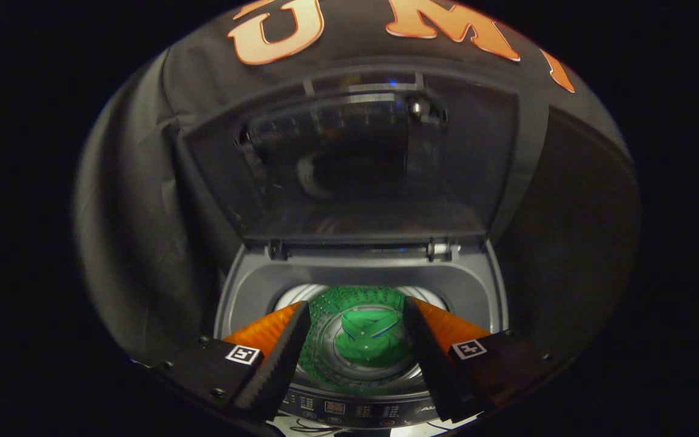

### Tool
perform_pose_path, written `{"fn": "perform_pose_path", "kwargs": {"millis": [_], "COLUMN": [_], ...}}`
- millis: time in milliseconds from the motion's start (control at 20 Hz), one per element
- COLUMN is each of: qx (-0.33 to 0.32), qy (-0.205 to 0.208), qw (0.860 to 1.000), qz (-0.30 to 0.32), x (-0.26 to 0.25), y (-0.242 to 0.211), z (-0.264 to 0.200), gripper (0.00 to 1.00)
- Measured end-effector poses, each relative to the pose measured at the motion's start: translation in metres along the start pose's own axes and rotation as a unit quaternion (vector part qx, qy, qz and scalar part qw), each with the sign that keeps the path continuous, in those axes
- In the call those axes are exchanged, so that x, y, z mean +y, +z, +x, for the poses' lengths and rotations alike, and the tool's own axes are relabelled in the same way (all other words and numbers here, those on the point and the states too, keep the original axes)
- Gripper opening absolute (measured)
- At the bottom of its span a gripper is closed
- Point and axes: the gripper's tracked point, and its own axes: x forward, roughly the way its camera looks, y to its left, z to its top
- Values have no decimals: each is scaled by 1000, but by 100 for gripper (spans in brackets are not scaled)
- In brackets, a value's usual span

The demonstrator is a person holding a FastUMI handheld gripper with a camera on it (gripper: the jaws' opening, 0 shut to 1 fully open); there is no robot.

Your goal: Put the clothes into the washing machine and then close the washing machine lid.

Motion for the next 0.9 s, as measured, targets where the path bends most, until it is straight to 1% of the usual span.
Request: {"fn": "perform_pose_path", "kwargs": {"millis": [250,350,500,600,750,900], "qx": [-77,-104,-128,-143,-146,-133], "qy": [8,7,7,8,7,9], "qw": [997,994,991,989,989,991], "qz": [-14,-26,-34,-32,-37,-35], "x": [17,23,25,26,26,25], "y": [88,122,171,196,220,229], "z": [-39,-47,-57,-54,-38,-15], "gripper": [99,99,99,99,99,98]}}
